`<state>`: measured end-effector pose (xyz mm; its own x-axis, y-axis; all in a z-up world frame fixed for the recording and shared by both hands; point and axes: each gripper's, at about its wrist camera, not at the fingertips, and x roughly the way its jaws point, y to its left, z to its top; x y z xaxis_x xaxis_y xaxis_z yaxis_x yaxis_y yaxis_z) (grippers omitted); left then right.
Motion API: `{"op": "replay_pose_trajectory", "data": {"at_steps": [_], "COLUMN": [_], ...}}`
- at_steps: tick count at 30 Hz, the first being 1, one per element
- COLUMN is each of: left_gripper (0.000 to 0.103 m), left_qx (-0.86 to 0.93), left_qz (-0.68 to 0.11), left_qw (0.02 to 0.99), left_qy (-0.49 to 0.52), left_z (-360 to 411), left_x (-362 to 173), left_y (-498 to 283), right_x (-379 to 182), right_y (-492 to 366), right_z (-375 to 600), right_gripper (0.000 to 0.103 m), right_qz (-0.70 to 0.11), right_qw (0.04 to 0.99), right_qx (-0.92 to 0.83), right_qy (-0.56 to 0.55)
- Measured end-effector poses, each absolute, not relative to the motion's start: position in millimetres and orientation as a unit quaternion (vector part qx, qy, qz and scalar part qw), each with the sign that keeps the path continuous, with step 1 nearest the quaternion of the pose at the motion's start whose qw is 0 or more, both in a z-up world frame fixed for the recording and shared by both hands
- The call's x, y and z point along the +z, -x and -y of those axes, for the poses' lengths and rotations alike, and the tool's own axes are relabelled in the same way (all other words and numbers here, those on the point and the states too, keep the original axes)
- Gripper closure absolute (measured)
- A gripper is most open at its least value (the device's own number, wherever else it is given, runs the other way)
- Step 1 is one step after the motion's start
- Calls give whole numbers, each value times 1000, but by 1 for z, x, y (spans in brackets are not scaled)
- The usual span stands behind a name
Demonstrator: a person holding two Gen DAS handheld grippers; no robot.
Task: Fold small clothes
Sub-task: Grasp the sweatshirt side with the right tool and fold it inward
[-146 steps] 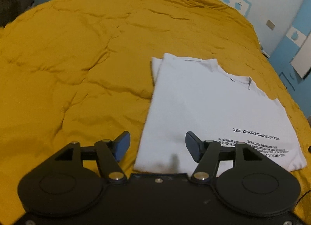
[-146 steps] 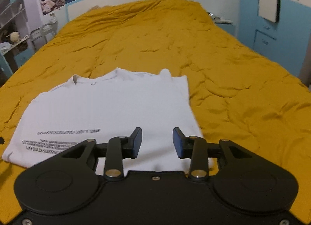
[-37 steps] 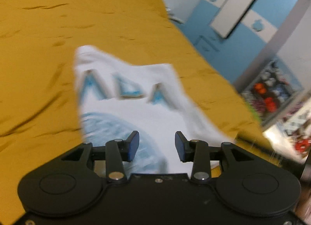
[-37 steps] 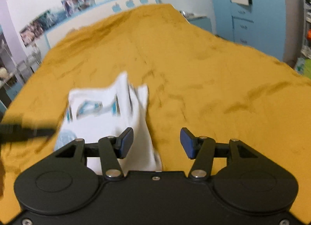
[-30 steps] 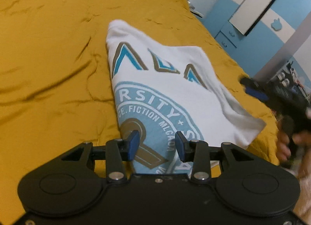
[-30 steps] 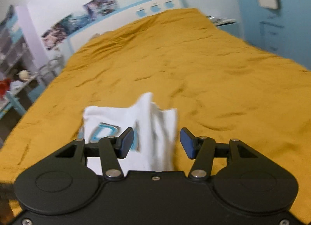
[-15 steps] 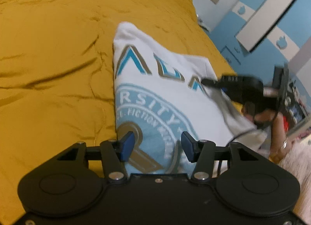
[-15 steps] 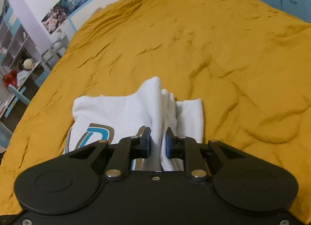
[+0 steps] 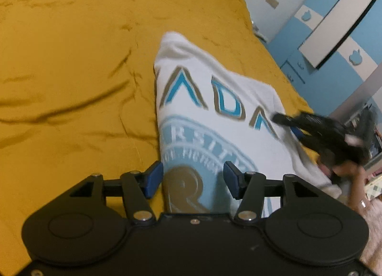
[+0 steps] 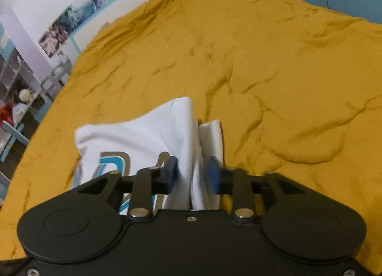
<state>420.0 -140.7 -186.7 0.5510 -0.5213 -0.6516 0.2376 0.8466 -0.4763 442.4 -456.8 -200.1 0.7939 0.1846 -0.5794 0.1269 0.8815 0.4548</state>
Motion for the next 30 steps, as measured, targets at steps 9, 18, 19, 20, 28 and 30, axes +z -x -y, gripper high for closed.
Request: {"op": "replay_pose_trajectory", "data": {"at_steps": [9,18,19,20,28,30], "left_gripper": [47,49,49,49,47,47], "left_qx": [-198,-191,-195,-198,-199,-200], "left_qz": [-422,-453,-453,-452,-461,-460], "left_qw": [864,844,844,845,840,841], "left_qy": [191,213,211,209,206,201], "left_z": [129,136,136,136,122,118], "left_x": [-185,-201,-198,-196,-204,-199], "left_y": [-431,-419,-418,-417,-408,-401], "right_x": [-159,-173,-166,-159,-206,-207], "right_y": [-337,-322,-315,-311,-320,-317], "right_z": [449,434,432,435,449,450], "right_gripper": [62,96,97,98,99,97], "right_qz": [-338,-344,-331,-320,-368,-358], "right_qw": [919,911,916,920,896,899], "right_qx": [35,26,20,13,-13,-16], "right_qy": [-200,-229,-226,-226,-248,-252]}}
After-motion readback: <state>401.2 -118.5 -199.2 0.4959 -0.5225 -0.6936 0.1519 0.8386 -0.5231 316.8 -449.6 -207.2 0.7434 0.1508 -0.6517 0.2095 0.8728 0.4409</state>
